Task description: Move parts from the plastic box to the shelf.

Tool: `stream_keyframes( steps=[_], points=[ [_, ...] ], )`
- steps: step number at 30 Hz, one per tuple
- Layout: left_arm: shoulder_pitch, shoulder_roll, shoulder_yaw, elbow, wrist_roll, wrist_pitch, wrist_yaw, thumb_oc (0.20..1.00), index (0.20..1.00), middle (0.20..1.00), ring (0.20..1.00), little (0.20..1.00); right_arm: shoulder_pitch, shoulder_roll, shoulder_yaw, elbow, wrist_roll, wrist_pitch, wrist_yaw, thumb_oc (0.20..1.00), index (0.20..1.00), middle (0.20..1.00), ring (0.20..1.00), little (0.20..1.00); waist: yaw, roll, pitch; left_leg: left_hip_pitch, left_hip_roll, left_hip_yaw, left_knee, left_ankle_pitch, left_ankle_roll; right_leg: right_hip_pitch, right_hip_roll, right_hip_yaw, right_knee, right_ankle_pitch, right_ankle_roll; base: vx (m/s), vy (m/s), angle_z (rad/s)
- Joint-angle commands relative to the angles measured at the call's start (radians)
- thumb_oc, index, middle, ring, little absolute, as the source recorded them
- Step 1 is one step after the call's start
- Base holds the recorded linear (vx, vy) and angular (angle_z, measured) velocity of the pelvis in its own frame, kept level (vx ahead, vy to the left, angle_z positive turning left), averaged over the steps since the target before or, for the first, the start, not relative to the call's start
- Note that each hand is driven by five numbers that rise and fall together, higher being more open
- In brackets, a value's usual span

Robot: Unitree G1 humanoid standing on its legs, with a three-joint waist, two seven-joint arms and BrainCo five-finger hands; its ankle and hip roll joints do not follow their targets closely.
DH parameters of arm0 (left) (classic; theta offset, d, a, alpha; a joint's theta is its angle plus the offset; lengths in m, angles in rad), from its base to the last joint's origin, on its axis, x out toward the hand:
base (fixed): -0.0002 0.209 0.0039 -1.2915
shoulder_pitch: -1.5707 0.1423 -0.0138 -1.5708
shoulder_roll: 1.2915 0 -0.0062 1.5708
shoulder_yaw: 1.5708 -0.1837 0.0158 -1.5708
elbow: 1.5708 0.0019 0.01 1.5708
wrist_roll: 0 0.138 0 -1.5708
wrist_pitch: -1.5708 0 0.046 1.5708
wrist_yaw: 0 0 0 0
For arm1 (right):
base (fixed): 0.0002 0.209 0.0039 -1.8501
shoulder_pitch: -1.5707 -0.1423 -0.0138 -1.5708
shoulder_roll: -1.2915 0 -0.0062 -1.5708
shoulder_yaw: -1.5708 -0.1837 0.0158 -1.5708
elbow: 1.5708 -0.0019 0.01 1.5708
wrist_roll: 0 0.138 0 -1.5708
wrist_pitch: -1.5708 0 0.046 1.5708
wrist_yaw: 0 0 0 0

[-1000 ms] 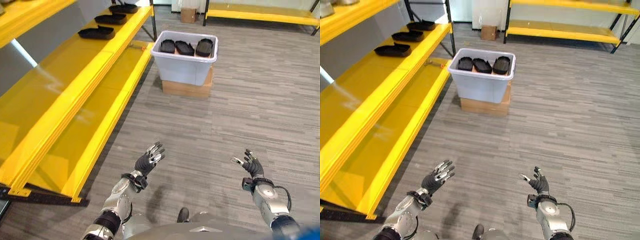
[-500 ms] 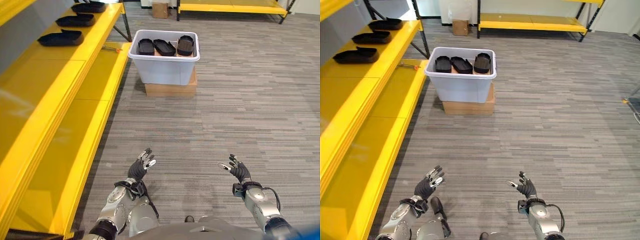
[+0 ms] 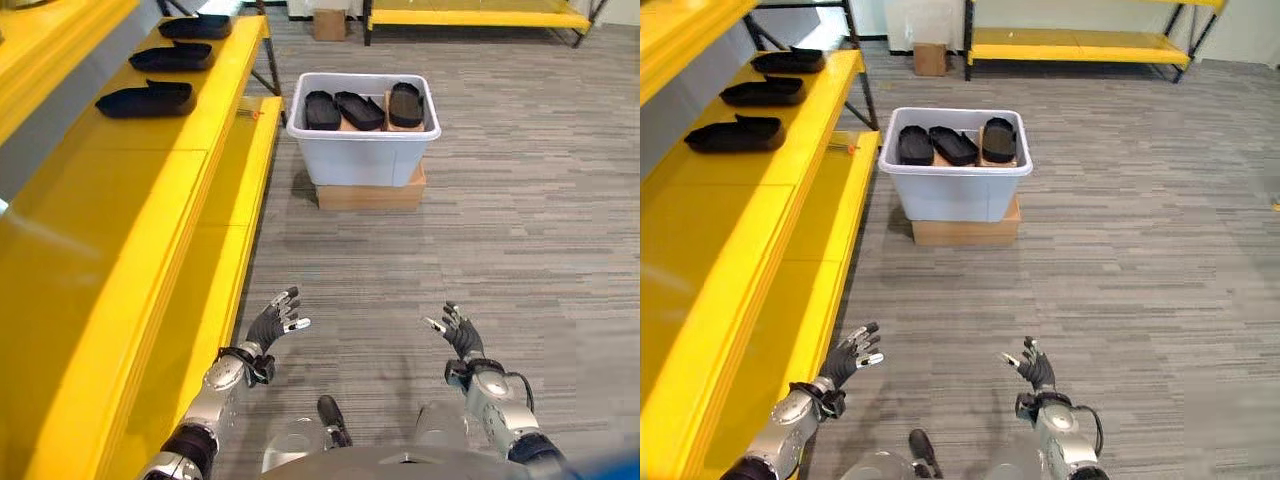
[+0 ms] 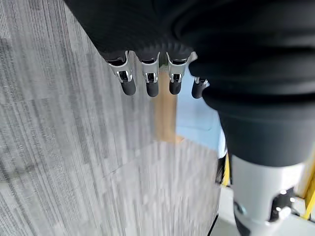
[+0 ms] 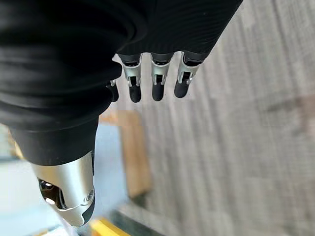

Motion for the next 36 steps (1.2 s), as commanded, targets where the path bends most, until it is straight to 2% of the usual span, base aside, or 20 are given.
stream_keyframes(
  steps=[1, 3, 4, 7, 11, 12, 14, 15, 17, 19, 21, 23, 24, 25, 26, 27, 28, 30, 32, 36],
  points=[
    [-0.011, -0.009, -0.009, -0.076, -0.035, -0.040, -0.016, 1.000, 1.000, 1.000, 1.000, 1.000, -0.014, -0.023, -0.030, -0.030, -0.025, -0.024, -0.025, 1.000, 1.000, 1.000, 1.000, 1.000, 0.007, -0.010, -0.020, 0.008, 0.066, -0.071, 0.082, -0.034, -0.017, 0.127, 0.047, -0.049, -0.349, 0.243, 0.008, 0.30, -0.165, -0.18],
    [-0.016, -0.014, -0.027, -0.090, -0.034, -0.029, -0.013, 1.000, 1.000, 1.000, 1.000, 1.000, -0.011, -0.014, -0.043, -0.030, -0.042, -0.023, -0.017, 1.000, 1.000, 1.000, 1.000, 1.000, -0.016, -0.025, -0.006, 0.041, 0.064, -0.092, 0.087, -0.073, -0.024, 0.099, 0.035, -0.001, -0.532, 0.357, 0.054, 0.57, -0.306, -0.05],
    [-0.012, -0.014, -0.047, -0.111, -0.020, -0.018, -0.015, 1.000, 1.000, 1.000, 1.000, 1.000, 0.000, 0.001, -0.050, -0.030, -0.056, -0.033, -0.025, 1.000, 1.000, 1.000, 1.000, 1.000, -0.035, -0.028, 0.005, 0.066, 0.076, -0.120, 0.092, -0.112, -0.024, 0.050, 0.016, 0.076, -0.599, 0.419, 0.076, 0.63, -0.337, 0.30],
    [0.008, -0.018, -0.058, -0.118, 0.001, -0.023, -0.030, 1.000, 1.000, 1.000, 1.000, 1.000, 0.008, 0.003, -0.056, -0.026, -0.067, -0.040, -0.025, 1.000, 1.000, 1.000, 1.000, 1.000, -0.041, -0.033, 0.004, 0.069, 0.100, -0.122, 0.103, -0.113, -0.032, 0.079, 0.039, 0.086, -0.614, 0.379, 0.079, 0.46, -0.276, 0.50],
    [0.041, -0.037, -0.067, -0.088, 0.011, -0.041, -0.048, 1.000, 1.000, 1.000, 1.000, 1.000, -0.007, -0.038, -0.049, 0.008, -0.069, -0.032, 0.015, 1.000, 1.000, 1.000, 1.000, 1.000, -0.023, -0.039, -0.034, 0.077, 0.142, -0.102, 0.177, -0.141, -0.059, 0.124, 0.061, 0.004, -0.528, 0.302, 0.025, 0.44, -0.264, 0.48],
    [0.043, -0.040, -0.062, -0.069, -0.014, -0.043, -0.056, 1.000, 1.000, 1.000, 1.000, 1.000, -0.012, -0.054, -0.046, 0.017, -0.077, -0.025, 0.034, 1.000, 1.000, 1.000, 1.000, 1.000, -0.025, -0.038, -0.047, 0.076, 0.165, -0.077, 0.218, -0.134, -0.068, 0.122, 0.064, -0.017, -0.493, 0.264, -0.001, 0.38, -0.208, 0.01],
    [0.040, -0.050, -0.044, -0.032, -0.022, -0.050, -0.075, 1.000, 1.000, 1.000, 1.000, 1.000, -0.011, -0.077, -0.049, 0.020, -0.080, -0.025, 0.052, 1.000, 1.000, 1.000, 1.000, 1.000, -0.028, -0.039, -0.065, 0.061, 0.231, -0.025, 0.332, -0.079, -0.103, 0.144, 0.085, -0.052, -0.490, 0.222, -0.047, 0.33, -0.246, -0.09],
    [0.039, -0.052, -0.043, -0.028, -0.022, -0.052, -0.077, 1.000, 1.000, 1.000, 1.000, 1.000, -0.011, -0.079, -0.049, 0.021, -0.080, -0.023, 0.057, 1.000, 1.000, 1.000, 1.000, 1.000, -0.029, -0.037, -0.066, 0.057, 0.239, -0.025, 0.342, -0.075, -0.108, 0.146, 0.090, -0.055, -0.492, 0.219, -0.051, 0.33, -0.287, 0.08],
    [0.037, -0.063, -0.034, 0.001, -0.034, -0.081, -0.087, 1.000, 1.000, 1.000, 1.000, 1.000, -0.008, -0.107, -0.049, 0.040, -0.103, -0.034, 0.091, 1.000, 1.000, 1.000, 1.000, 1.000, -0.016, -0.038, -0.074, -0.023, 0.303, -0.022, 0.526, 0.030, -0.162, 0.208, 0.151, -0.072, -0.547, 0.180, -0.104, 0.39, -0.329, 0.17],
    [0.035, -0.069, -0.029, 0.009, -0.046, -0.092, -0.079, 1.000, 1.000, 1.000, 1.000, 1.000, -0.010, -0.117, -0.049, 0.049, -0.089, -0.032, 0.103, 1.000, 1.000, 1.000, 1.000, 1.000, -0.005, -0.037, -0.072, -0.069, 0.285, -0.044, 0.554, 0.029, -0.159, 0.236, 0.176, -0.073, -0.572, 0.170, -0.116, 0.27, -0.162, 0.00],
    [0.038, -0.076, -0.019, 0.020, -0.070, -0.101, -0.066, 1.000, 1.000, 1.000, 1.000, 1.000, -0.022, -0.121, -0.045, 0.064, -0.077, -0.034, 0.105, 1.000, 1.000, 1.000, 1.000, 1.000, 0.008, -0.034, -0.071, -0.089, 0.235, -0.056, 0.512, 0.001, -0.137, 0.249, 0.190, -0.074, -0.579, 0.164, -0.115, 0.23, -0.020, 0.05],
    [0.043, -0.076, -0.007, 0.020, -0.090, -0.114, -0.056, 1.000, 1.000, 1.000, 1.000, 1.000, -0.031, -0.112, -0.044, 0.070, -0.061, -0.041, 0.099, 1.000, 1.000, 1.000, 1.000, 1.000, 0.016, -0.029, -0.072, -0.078, 0.182, -0.051, 0.378, -0.028, -0.108, 0.246, 0.190, -0.083, -0.567, 0.164, -0.102, 0.25, 0.093, -0.07],
    [0.056, -0.072, 0.003, 0.019, -0.095, -0.121, -0.053, 1.000, 1.000, 1.000, 1.000, 1.000, -0.032, -0.102, -0.044, 0.067, -0.053, -0.051, 0.093, 1.000, 1.000, 1.000, 1.000, 1.000, 0.024, -0.025, -0.069, -0.072, 0.150, -0.059, 0.252, -0.030, -0.095, 0.255, 0.186, -0.083, -0.556, 0.164, -0.091, 0.26, 0.114, -0.02],
    [0.059, -0.071, 0.006, 0.018, -0.099, -0.123, -0.050, 1.000, 1.000, 1.000, 1.000, 1.000, -0.031, -0.099, -0.044, 0.064, -0.052, -0.054, 0.093, 1.000, 1.000, 1.000, 1.000, 1.000, 0.027, -0.026, -0.068, -0.069, 0.143, -0.063, 0.228, -0.026, -0.093, 0.259, 0.185, -0.082, -0.554, 0.164, -0.088, 0.41, 0.172, 0.11],
    [0.083, -0.069, 0.025, 0.010, -0.114, -0.137, -0.044, 1.000, 1.000, 1.000, 1.000, 1.000, -0.026, -0.089, -0.040, 0.040, -0.052, -0.055, 0.092, 1.000, 1.000, 1.000, 1.000, 1.000, 0.051, -0.012, -0.056, -0.099, 0.146, -0.099, 0.105, 0.062, -0.118, 0.310, 0.199, -0.065, -0.560, 0.143, -0.084, 0.33, 0.123, 0.28],
    [0.090, -0.069, 0.032, 0.009, -0.118, -0.142, -0.041, 1.000, 1.000, 1.000, 1.000, 1.000, -0.024, -0.087, -0.038, 0.032, -0.050, -0.052, 0.092, 1.000, 1.000, 1.000, 1.000, 1.000, 0.059, -0.010, -0.051, -0.109, 0.154, -0.107, 0.081, 0.096, -0.129, 0.330, 0.203, -0.059, -0.566, 0.135, -0.086, 0.61, 0.258, -0.02],
    [0.122, -0.073, 0.066, 0.006, -0.121, -0.173, -0.035, 1.000, 1.000, 1.000, 1.000, 1.000, -0.016, -0.082, -0.033, 0.007, -0.045, -0.042, 0.101, 1.000, 1.000, 1.000, 1.000, 1.000, 0.084, 0.001, -0.039, -0.177, 0.214, -0.118, -0.001, 0.233, -0.172, 0.390, 0.209, -0.046, -0.579, 0.103, -0.094, 0.55, 0.263, -0.17],
    [0.140, -0.076, 0.102, 0.015, -0.121, -0.200, -0.032, 1.000, 1.000, 1.000, 1.000, 1.000, -0.007, -0.082, -0.020, -0.010, -0.065, -0.040, 0.112, 1.000, 1.000, 1.000, 1.000, 1.000, 0.090, 0.008, -0.037, -0.229, 0.269, -0.085, -0.032, 0.289, -0.191, 0.414, 0.201, -0.056, -0.550, 0.072, -0.096, 0.62, 0.373, -0.63],
    [0.135, -0.068, 0.125, 0.020, -0.124, -0.214, -0.011, 1.000, 1.000, 1.000, 1.000, 1.000, -0.014, -0.075, 0.000, -0.008, -0.059, -0.021, 0.103, 1.000, 1.000, 1.000, 1.000, 1.000, 0.099, 0.011, -0.035, -0.234, 0.282, -0.093, 0.020, 0.272, -0.180, 0.424, 0.189, -0.052, -0.480, 0.014, -0.101, 0.54, 0.378, -0.63],
    [0.080, -0.037, 0.134, 0.024, -0.086, -0.164, -0.034, 1.000, 1.000, 1.000, 1.000, 1.000, -0.013, -0.051, -0.017, 0.030, -0.006, -0.021, 0.073, 1.000, 1.000, 1.000, 1.000, 1.000, 0.110, -0.014, -0.053, -0.223, 0.194, -0.094, 0.120, 0.143, -0.099, 0.462, 0.178, -0.024, -0.367, -0.068, -0.099, 0.43, 0.348, -0.23]
  ],
)
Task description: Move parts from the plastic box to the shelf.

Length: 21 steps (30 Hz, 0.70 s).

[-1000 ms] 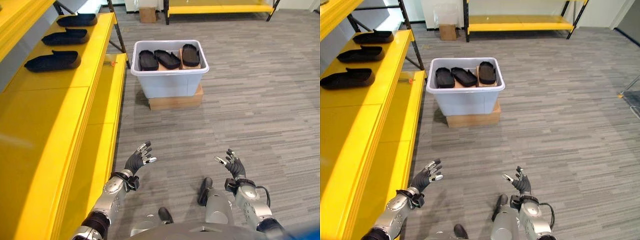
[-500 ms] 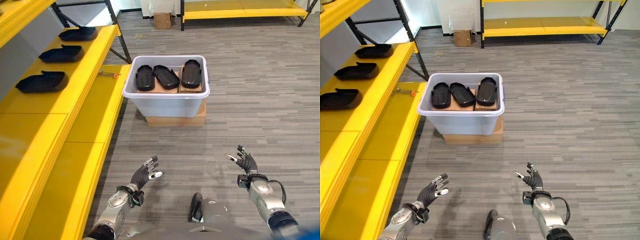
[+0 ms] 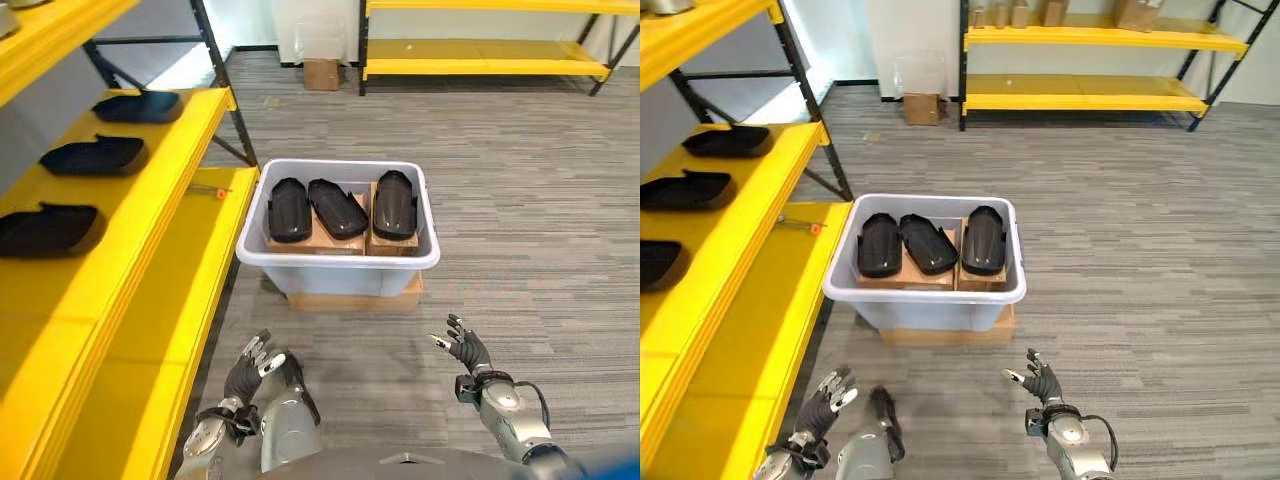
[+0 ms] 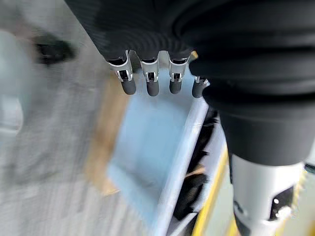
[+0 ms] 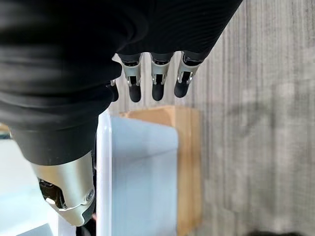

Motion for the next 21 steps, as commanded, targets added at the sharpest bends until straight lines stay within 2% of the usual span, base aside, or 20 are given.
stream_keyframes(
  steps=[1, 2, 3, 4, 5, 6, 7, 9, 10, 11, 12, 13, 14, 15, 17, 18, 19, 21],
  points=[
    [-0.047, 0.027, -0.007, -0.091, 0.036, -0.035, -0.013, 1.000, 1.000, 1.000, 1.000, 1.000, -0.039, 0.001, -0.050, -0.052, 0.030, -0.053, -0.016, 1.000, 1.000, 1.000, 1.000, 1.000, 0.020, 0.041, -0.010, 0.092, -0.034, -0.036, -0.073, -0.035, -0.027, -0.179, 0.074, -0.021, 0.113, 0.003, -0.021, 0.33, 0.352, 0.29],
    [-0.052, 0.031, -0.014, -0.091, 0.054, -0.036, -0.016, 1.000, 1.000, 1.000, 1.000, 1.000, -0.038, 0.007, -0.053, -0.055, 0.033, -0.055, -0.020, 1.000, 1.000, 1.000, 1.000, 1.000, 0.019, 0.037, -0.015, 0.101, -0.061, -0.035, -0.077, -0.051, -0.008, -0.185, 0.067, -0.014, 0.172, 0.017, -0.006, 0.27, 0.331, 0.29],
    [-0.054, 0.032, -0.025, -0.090, 0.057, -0.037, -0.017, 1.000, 1.000, 1.000, 1.000, 1.000, -0.039, 0.013, -0.054, -0.057, 0.032, -0.060, -0.031, 1.000, 1.000, 1.000, 1.000, 1.000, 0.015, 0.034, -0.021, 0.121, -0.094, -0.034, -0.093, -0.066, 0.015, -0.205, 0.050, -0.011, 0.257, 0.061, 0.024, 0.25, 0.338, 0.22],
    [-0.055, 0.033, -0.029, -0.090, 0.056, -0.033, -0.019, 1.000, 1.000, 1.000, 1.000, 1.000, -0.040, 0.017, -0.056, -0.060, 0.033, -0.056, -0.033, 1.000, 1.000, 1.000, 1.000, 1.000, 0.014, 0.033, -0.027, 0.135, -0.117, -0.031, -0.107, -0.076, 0.031, -0.218, 0.034, -0.009, 0.317, 0.081, 0.040, 0.27, 0.365, 0.20],
    [-0.057, 0.038, -0.037, -0.087, 0.065, -0.036, -0.023, 1.000, 1.000, 1.000, 1.000, 1.000, -0.040, 0.022, -0.058, -0.063, 0.045, -0.061, -0.042, 1.000, 1.000, 1.000, 1.000, 1.000, 0.009, 0.033, -0.033, 0.155, -0.145, -0.032, -0.119, -0.097, 0.056, -0.240, 0.017, -0.007, 0.407, 0.130, 0.061, 0.19, 0.280, 0.13],
    [-0.059, 0.040, -0.040, -0.085, 0.072, -0.037, -0.024, 1.000, 1.000, 1.000, 1.000, 1.000, -0.039, 0.025, -0.059, -0.064, 0.045, -0.059, -0.042, 1.000, 1.000, 1.000, 1.000, 1.000, 0.007, 0.033, -0.036, 0.161, -0.158, -0.032, -0.124, -0.107, 0.067, -0.254, 0.006, -0.004, 0.453, 0.144, 0.069, 0.29, 0.387, 0.15],
    [-0.059, 0.044, -0.054, -0.085, 0.075, -0.044, -0.025, 1.000, 1.000, 1.000, 1.000, 1.000, -0.039, 0.034, -0.056, -0.067, 0.029, -0.061, -0.053, 1.000, 1.000, 1.000, 1.000, 1.000, -0.004, 0.037, -0.039, 0.191, -0.193, -0.038, -0.141, -0.138, 0.103, -0.343, -0.016, 0.011, 0.596, 0.213, 0.092, 0.21, 0.272, 0.10],
    [-0.055, 0.046, -0.059, -0.093, 0.058, -0.049, -0.023, 1.000, 1.000, 1.000, 1.000, 1.000, -0.040, 0.034, -0.049, -0.069, 0.021, -0.061, -0.053, 1.000, 1.000, 1.000, 1.000, 1.000, -0.013, 0.040, -0.037, 0.208, -0.199, -0.037, -0.154, -0.143, 0.106, -0.392, 0.001, 0.025, 0.596, 0.209, 0.092, 0.16, 0.147, -0.02],
    [-0.054, 0.048, -0.062, -0.100, 0.051, -0.053, -0.020, 1.000, 1.000, 1.000, 1.000, 1.000, -0.041, 0.034, -0.045, -0.069, 0.019, -0.061, -0.052, 1.000, 1.000, 1.000, 1.000, 1.000, -0.020, 0.043, -0.034, 0.217, -0.198, -0.038, -0.158, -0.144, 0.104, -0.416, 0.013, 0.027, 0.580, 0.201, 0.089, 0.17, 0.017, -0.02],
    [-0.055, 0.054, -0.066, -0.123, 0.031, -0.057, -0.016, 1.000, 1.000, 1.000, 1.000, 1.000, -0.046, 0.029, -0.041, -0.072, 0.015, -0.061, -0.045, 1.000, 1.000, 1.000, 1.000, 1.000, -0.032, 0.051, -0.023, 0.242, -0.189, -0.042, -0.166, -0.141, 0.089, -0.458, 0.031, 0.018, 0.507, 0.178, 0.074, 0.15, -0.011, 0.06],
    [-0.056, 0.055, -0.065, -0.129, 0.028, -0.054, -0.015, 1.000, 1.000, 1.000, 1.000, 1.000, -0.046, 0.028, -0.041, -0.074, 0.014, -0.060, -0.043, 1.000, 1.000, 1.000, 1.000, 1.000, -0.033, 0.052, -0.021, 0.250, -0.186, -0.044, -0.168, -0.140, 0.084, -0.459, 0.031, 0.011, 0.480, 0.178, 0.071, 0.25, -0.089, 0.03],
    [-0.068, 0.057, -0.060, -0.158, 0.025, -0.034, -0.012, 1.000, 1.000, 1.000, 1.000, 1.000, -0.048, 0.017, -0.044, -0.082, 0.016, -0.054, -0.032, 1.000, 1.000, 1.000, 1.000, 1.000, -0.035, 0.053, -0.010, 0.285, -0.170, -0.048, -0.174, -0.137, 0.057, -0.460, 0.015, -0.032, 0.302, 0.194, 0.062, 0.25, -0.140, 0.17],
    [-0.074, 0.059, -0.061, -0.179, 0.026, -0.025, -0.010, 1.000, 1.000, 1.000, 1.000, 1.000, -0.046, 0.012, -0.046, -0.094, 0.020, -0.041, -0.025, 1.000, 1.000, 1.000, 1.000, 1.000, -0.041, 0.051, -0.002, 0.313, -0.162, -0.045, -0.178, -0.139, 0.041, -0.458, 0.003, -0.065, 0.168, 0.248, 0.066, 0.31, -0.172, 0.11],
    [-0.078, 0.059, -0.065, -0.197, 0.026, -0.017, -0.007, 1.000, 1.000, 1.000, 1.000, 1.000, -0.044, 0.010, -0.052, -0.106, 0.016, -0.031, -0.019, 1.000, 1.000, 1.000, 1.000, 1.000, -0.050, 0.046, 0.002, 0.333, -0.162, -0.038, -0.185, -0.148, 0.035, -0.475, -0.018, -0.076, 0.094, 0.296, 0.079, 0.26, -0.132, -0.01],
    [-0.078, 0.061, -0.080, -0.237, 0.019, 0.000, 0.004, 1.000, 1.000, 1.000, 1.000, 1.000, -0.038, 0.013, -0.061, -0.123, 0.002, -0.012, -0.018, 1.000, 1.000, 1.000, 1.000, 1.000, -0.075, 0.036, 0.011, 0.371, -0.170, -0.046, -0.196, -0.183, 0.034, -0.521, -0.044, -0.044, -0.035, 0.408, 0.117, 0.32, -0.147, 0.03],
    [-0.075, 0.057, -0.096, -0.253, 0.018, 0.002, 0.002, 1.000, 1.000, 1.000, 1.000, 1.000, -0.027, 0.025, -0.067, -0.126, -0.008, -0.009, -0.025, 1.000, 1.000, 1.000, 1.000, 1.000, -0.090, 0.029, 0.018, 0.393, -0.169, -0.065, -0.194, -0.213, 0.031, -0.551, -0.057, -0.008, -0.152, 0.466, 0.138, 0.45, -0.220, 0.24],
    [-0.071, 0.056, -0.107, -0.268, 0.021, 0.007, 0.001, 1.000, 1.000, 1.000, 1.000, 1.000, -0.020, 0.036, -0.072, -0.128, -0.022, -0.006, -0.034, 1.000, 1.000, 1.000, 1.000, 1.000, -0.098, 0.030, 0.024, 0.409, -0.166, -0.078, -0.191, -0.236, 0.031, -0.575, -0.069, 0.025, -0.176, 0.498, 0.147, 0.41, -0.205, 0.12],
    [-0.055, 0.053, -0.112, -0.273, 0.029, -0.001, -0.021, 1.000, 1.000, 1.000, 1.000, 1.000, -0.009, 0.044, -0.073, -0.126, -0.037, -0.014, -0.040, 1.000, 1.000, 1.000, 1.000, 1.000, -0.099, 0.028, 0.026, 0.413, -0.159, -0.081, -0.184, -0.240, 0.026, -0.553, -0.061, 0.023, -0.206, 0.487, 0.154, 0.30, -0.180, 0.29]
  ],
)
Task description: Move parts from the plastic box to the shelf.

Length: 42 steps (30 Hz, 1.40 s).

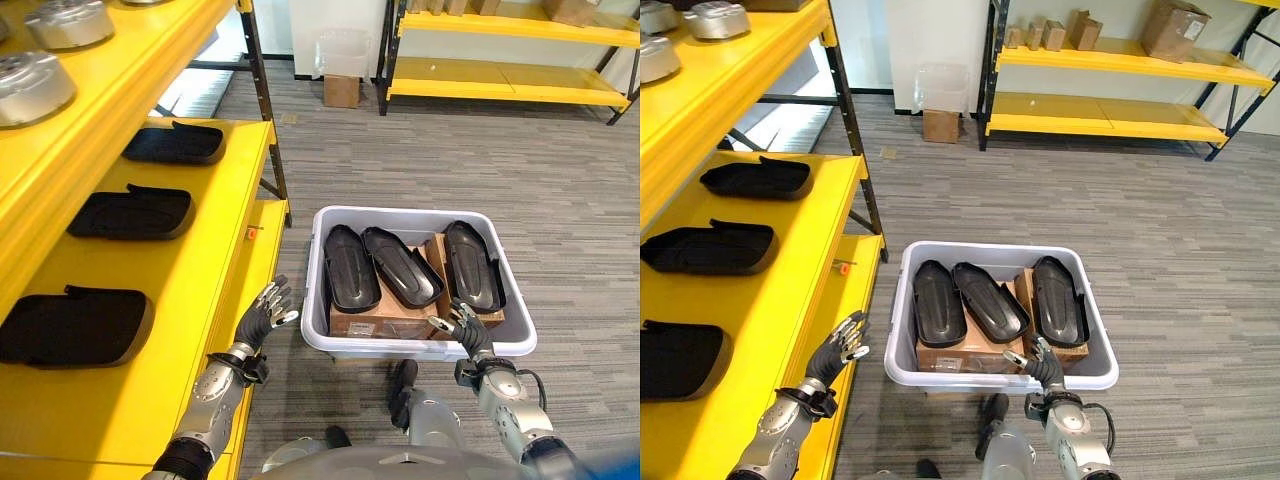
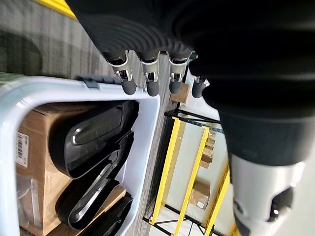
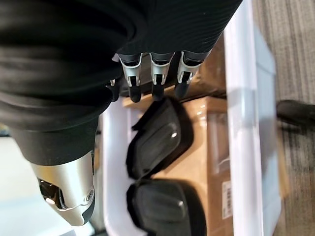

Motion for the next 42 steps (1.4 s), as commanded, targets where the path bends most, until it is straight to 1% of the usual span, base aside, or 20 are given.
stream_keyframes(
  steps=[1, 2, 3, 7, 11, 12, 14, 17, 18, 21, 25, 27, 28, 29, 31, 33, 34, 37, 40, 42],
  points=[
    [0.022, 0.006, -0.020, -0.082, 0.010, -0.032, -0.031, 1.000, 1.000, 1.000, 1.000, 1.000, -0.019, 0.015, 0.005, -0.002, -0.032, -0.033, -0.013, 1.000, 1.000, 1.000, 1.000, 1.000, 0.010, -0.010, 0.035, 0.097, 0.150, -0.022, -0.024, 0.014, -0.097, 0.073, -0.005, -0.013, -0.014, 0.068, 0.008, 0.33, -0.226, 0.34],
    [0.027, 0.004, -0.024, -0.082, 0.020, -0.035, -0.032, 1.000, 1.000, 1.000, 1.000, 1.000, -0.019, 0.014, 0.008, 0.006, -0.029, -0.036, -0.010, 1.000, 1.000, 1.000, 1.000, 1.000, 0.013, -0.012, 0.033, 0.099, 0.153, -0.019, -0.021, 0.017, -0.101, 0.094, 0.002, -0.029, -0.024, 0.065, 0.008, 0.60, -0.384, 0.19],
    [0.045, -0.002, -0.030, -0.076, 0.025, -0.028, -0.022, 1.000, 1.000, 1.000, 1.000, 1.000, -0.032, 0.003, 0.020, 0.041, -0.027, -0.023, -0.007, 1.000, 1.000, 1.000, 1.000, 1.000, 0.033, -0.021, 0.009, 0.104, 0.169, 0.014, 0.009, 0.012, -0.113, 0.147, 0.015, -0.098, -0.005, 0.045, -0.010, 0.55, -0.333, 0.22],
    [0.052, -0.024, -0.017, -0.064, 0.002, -0.029, -0.002, 1.000, 1.000, 1.000, 1.000, 1.000, -0.037, -0.018, 0.040, 0.061, -0.036, 0.012, -0.018, 1.000, 1.000, 1.000, 1.000, 1.000, 0.036, -0.031, -0.029, 0.120, 0.190, 0.050, 0.045, -0.009, -0.122, 0.179, 0.033, -0.144, 0.011, 0.012, -0.047, 0.38, -0.162, -0.16],
    [0.051, -0.028, -0.013, -0.063, -0.009, -0.027, -0.002, 1.000, 1.000, 1.000, 1.000, 1.000, -0.035, -0.023, 0.038, 0.057, -0.036, 0.030, -0.025, 1.000, 1.000, 1.000, 1.000, 1.000, 0.033, -0.032, -0.036, 0.119, 0.198, 0.061, 0.056, -0.014, -0.124, 0.183, 0.036, -0.152, 0.010, 0.004, -0.055, 0.14, -0.035, -0.13],
    [0.040, -0.040, -0.004, -0.052, -0.009, -0.022, -0.011, 1.000, 1.000, 1.000, 1.000, 1.000, -0.020, -0.025, 0.025, 0.058, -0.033, 0.068, -0.029, 1.000, 1.000, 1.000, 1.000, 1.000, 0.015, -0.035, -0.053, 0.125, 0.223, 0.124, 0.074, -0.003, -0.134, 0.191, 0.038, -0.183, 0.008, -0.011, -0.073, 0.24, -0.060, -0.21],
    [0.039, -0.041, -0.005, -0.051, -0.009, -0.018, -0.011, 1.000, 1.000, 1.000, 1.000, 1.000, -0.017, -0.025, 0.025, 0.057, -0.039, 0.067, -0.027, 1.000, 1.000, 1.000, 1.000, 1.000, 0.011, -0.035, -0.056, 0.125, 0.228, 0.133, 0.075, 0.002, -0.137, 0.190, 0.039, -0.188, 0.009, -0.015, -0.077, 0.15, -0.039, 0.07],
    [0.039, -0.041, -0.005, -0.051, -0.009, -0.018, -0.011, 1.000, 1.000, 1.000, 1.000, 1.000, -0.016, -0.025, 0.025, 0.057, -0.040, 0.067, -0.027, 1.000, 1.000, 1.000, 1.000, 1.000, 0.010, -0.035, -0.056, 0.124, 0.229, 0.133, 0.075, 0.002, -0.138, 0.189, 0.039, -0.189, 0.009, -0.016, -0.077, 0.10, -0.025, 0.16],
    [0.045, -0.026, -0.021, -0.054, 0.003, -0.006, -0.023, 1.000, 1.000, 1.000, 1.000, 1.000, 0.002, -0.018, 0.030, 0.059, -0.028, 0.093, -0.034, 1.000, 1.000, 1.000, 1.000, 1.000, -0.001, -0.030, -0.049, 0.138, 0.213, 0.157, 0.072, -0.020, -0.128, 0.162, 0.030, -0.220, 0.052, -0.017, -0.084, 0.35, -0.097, -0.02],
    [0.062, -0.016, -0.018, -0.061, -0.012, -0.007, -0.012, 1.000, 1.000, 1.000, 1.000, 1.000, 0.023, -0.012, 0.042, 0.055, -0.034, 0.142, -0.030, 1.000, 1.000, 1.000, 1.000, 1.000, -0.008, -0.032, -0.054, 0.135, 0.193, 0.142, 0.085, -0.048, -0.108, 0.133, 0.017, -0.233, 0.096, -0.033, -0.086, 0.21, -0.091, 0.41],
    [0.071, -0.009, -0.010, -0.066, -0.018, -0.028, 0.000, 1.000, 1.000, 1.000, 1.000, 1.000, 0.028, -0.011, 0.042, 0.074, -0.005, 0.146, -0.040, 1.000, 1.000, 1.000, 1.000, 1.000, -0.005, -0.030, -0.057, 0.136, 0.192, 0.133, 0.119, -0.045, -0.108, 0.131, 0.028, -0.239, 0.108, -0.058, -0.105, 0.09, -0.112, 0.20],
    [0.075, -0.006, -0.002, -0.072, -0.023, -0.046, 0.019, 1.000, 1.000, 1.000, 1.000, 1.000, 0.032, -0.015, 0.042, 0.083, -0.021, 0.156, -0.029, 1.000, 1.000, 1.000, 1.000, 1.000, -0.004, -0.023, -0.062, 0.139, 0.195, 0.129, 0.152, -0.023, -0.121, 0.135, 0.051, -0.242, 0.106, -0.084, -0.126, 0.11, -0.148, -0.04],
    [0.074, -0.005, 0.004, -0.078, -0.042, -0.057, 0.026, 1.000, 1.000, 1.000, 1.000, 1.000, 0.036, -0.022, 0.044, 0.084, -0.022, 0.156, -0.021, 1.000, 1.000, 1.000, 1.000, 1.000, -0.002, -0.018, -0.065, 0.131, 0.225, 0.143, 0.239, 0.050, -0.162, 0.152, 0.080, -0.245, 0.087, -0.112, -0.153, 0.12, -0.202, -0.12],
    [0.069, -0.003, 0.009, -0.092, -0.061, -0.059, 0.029, 1.000, 1.000, 1.000, 1.000, 1.000, 0.036, -0.030, 0.048, 0.081, -0.026, 0.153, -0.012, 1.000, 1.000, 1.000, 1.000, 1.000, 0.005, -0.017, -0.059, 0.091, 0.243, 0.131, 0.320, 0.098, -0.185, 0.173, 0.105, -0.230, 0.065, -0.131, -0.171, 0.13, -0.243, -0.11],
    [0.062, 0.001, 0.014, -0.115, -0.077, -0.060, 0.040, 1.000, 1.000, 1.000, 1.000, 1.000, 0.032, -0.040, 0.054, 0.077, -0.046, 0.147, -0.014, 1.000, 1.000, 1.000, 1.000, 1.000, 0.020, -0.020, -0.038, -0.021, 0.291, 0.098, 0.428, 0.134, -0.210, 0.196, 0.133, -0.195, 0.037, -0.146, -0.192, 0.06, -0.104, -0.37],
    [0.038, -0.010, 0.012, -0.132, -0.093, -0.069, 0.050, 1.000, 1.000, 1.000, 1.000, 1.000, 0.015, -0.054, 0.061, 0.082, -0.036, 0.142, -0.021, 1.000, 1.000, 1.000, 1.000, 1.000, 0.006, -0.010, -0.010, -0.044, 0.341, 0.146, 0.326, 0.145, -0.210, 0.194, 0.127, -0.163, 0.038, -0.154, -0.187, -0.04, 0.238, -0.63],
    [0.023, -0.015, -0.022, -0.182, -0.071, -0.062, 0.068, 1.000, 1.000, 1.000, 1.000, 1.000, -0.011, -0.067, 0.065, 0.091, -0.023, 0.137, -0.017, 1.000, 1.000, 1.000, 1.000, 1.000, 0.016, 0.003, 0.028, -0.103, 0.400, 0.172, 0.149, 0.258, -0.241, 0.255, 0.116, -0.117, 0.018, -0.154, -0.163, -0.05, 0.342, -0.25],
    [0.022, -0.013, -0.032, -0.192, -0.048, -0.029, 0.052, 1.000, 1.000, 1.000, 1.000, 1.000, -0.033, -0.068, 0.070, 0.109, 0.008, 0.127, -0.024, 1.000, 1.000, 1.000, 1.000, 1.000, 0.021, -0.001, 0.029, -0.072, 0.373, 0.187, 0.073, 0.214, -0.225, 0.267, 0.103, -0.132, 0.014, -0.143, -0.142, -0.03, 0.196, -0.66],
    [0.028, -0.012, -0.039, -0.196, -0.049, -0.012, 0.045, 1.000, 1.000, 1.000, 1.000, 1.000, -0.035, -0.061, 0.068, 0.111, 0.034, 0.127, -0.031, 1.000, 1.000, 1.000, 1.000, 1.000, 0.021, -0.003, 0.028, -0.048, 0.352, 0.186, 0.041, 0.201, -0.219, 0.271, 0.099, -0.136, 0.016, -0.135, -0.132, 0.03, 0.092, -0.45],
    [0.040, -0.001, -0.046, -0.207, -0.042, 0.012, 0.036, 1.000, 1.000, 1.000, 1.000, 1.000, -0.028, -0.049, 0.060, 0.107, 0.025, 0.131, -0.043, 1.000, 1.000, 1.000, 1.000, 1.000, 0.017, -0.002, 0.024, -0.016, 0.320, 0.179, 0.017, 0.185, -0.208, 0.266, 0.101, -0.131, 0.019, -0.125, -0.124, 0.06, 0.086, 0.11]
  ],
)
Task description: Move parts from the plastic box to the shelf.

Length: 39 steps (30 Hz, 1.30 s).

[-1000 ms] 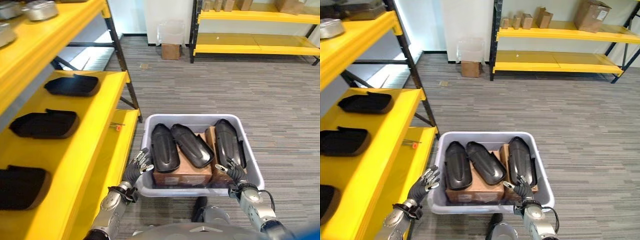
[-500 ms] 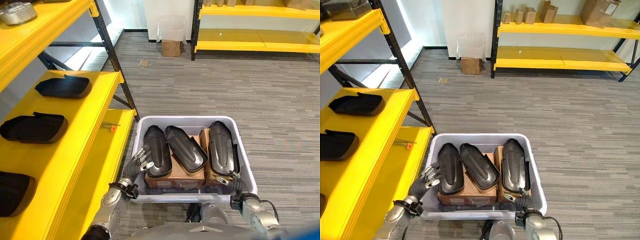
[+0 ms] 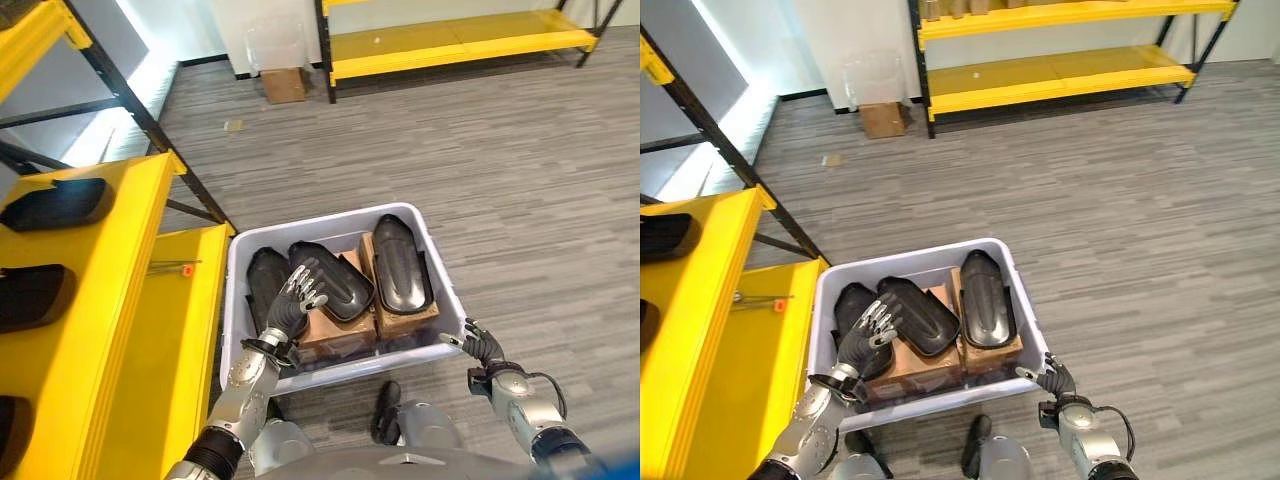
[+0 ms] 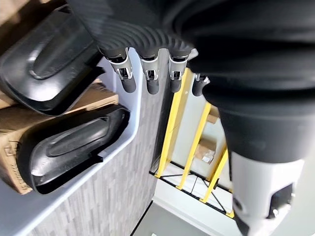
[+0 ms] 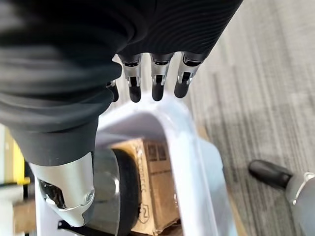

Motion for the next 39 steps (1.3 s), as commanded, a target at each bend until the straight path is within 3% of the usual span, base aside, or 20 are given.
stream_keyframes(
  steps=[1, 6, 13, 25, 30, 34, 39],
  points=[
    [0.067, 0.052, 0.021, -0.089, 0.017, -0.007, -0.020, 1.000, 1.000, 1.000, 1.000, 1.000, 0.004, 0.034, 0.000, -0.005, 0.019, -0.015, -0.015, 1.000, 1.000, 1.000, 1.000, 1.000, 0.037, 0.005, -0.025, 0.155, -0.104, 0.040, -0.175, 0.023, 0.044, 0.060, -0.055, 0.033, -0.071, 0.093, 0.125, 0.03, 0.062, 0.17],
    [0.064, 0.059, 0.000, -0.094, 0.005, -0.013, -0.018, 1.000, 1.000, 1.000, 1.000, 1.000, -0.005, 0.046, 0.009, -0.009, 0.014, -0.010, -0.029, 1.000, 1.000, 1.000, 1.000, 1.000, 0.034, 0.003, -0.019, 0.166, -0.131, 0.029, -0.183, 0.003, 0.065, 0.032, -0.056, 0.054, -0.049, 0.099, 0.132, 0.00, 0.041, 0.24],
    [0.058, 0.060, -0.023, -0.103, 0.018, -0.014, -0.005, 1.000, 1.000, 1.000, 1.000, 1.000, -0.012, 0.042, 0.013, -0.041, -0.002, -0.025, -0.020, 1.000, 1.000, 1.000, 1.000, 1.000, 0.029, -0.006, -0.008, 0.171, -0.137, 0.036, -0.185, -0.008, 0.076, 0.010, -0.059, 0.059, -0.032, 0.100, 0.135, 0.00, 0.003, 0.08],
    [0.056, 0.081, -0.024, -0.185, 0.016, 0.026, -0.002, 1.000, 1.000, 1.000, 1.000, 1.000, -0.056, -0.015, -0.056, -0.261, -0.042, -0.193, -0.071, 1.000, 1.000, 1.000, 1.000, 1.000, 0.021, -0.017, 0.006, 0.180, -0.124, 0.043, -0.186, -0.009, 0.077, -0.002, -0.060, 0.055, -0.024, 0.102, 0.135, 0.01, -0.029, -0.01],
    [0.037, 0.088, -0.025, -0.209, 0.009, 0.047, -0.006, 1.000, 1.000, 1.000, 1.000, 1.000, -0.099, -0.043, -0.118, -0.353, -0.034, -0.229, -0.065, 1.000, 1.000, 1.000, 1.000, 1.000, 0.016, -0.015, 0.023, 0.177, -0.119, 0.045, -0.177, -0.021, 0.083, -0.025, -0.069, 0.056, -0.001, 0.100, 0.140, 0.00, 0.000, 0.00],
    [0.021, 0.097, -0.032, -0.226, -0.006, 0.056, -0.005, 1.000, 1.000, 1.000, 1.000, 1.000, -0.130, -0.069, -0.151, -0.391, -0.036, -0.230, -0.061, 1.000, 1.000, 1.000, 1.000, 1.000, 0.017, -0.013, 0.037, 0.167, -0.117, 0.043, -0.163, -0.031, 0.088, -0.047, -0.080, 0.058, 0.025, 0.096, 0.143, 0.00, 0.000, 0.00],
    [-0.021, 0.110, -0.057, -0.237, -0.017, 0.055, -0.001, 1.000, 1.000, 1.000, 1.000, 1.000, -0.212, -0.097, -0.168, -0.368, -0.002, -0.176, -0.080, 1.000, 1.000, 1.000, 1.000, 1.000, 0.028, -0.006, 0.067, 0.145, -0.116, 0.032, -0.147, -0.041, 0.096, -0.085, -0.106, 0.052, 0.075, 0.086, 0.147, -0.03, -0.010, 0.02]
  ],
)
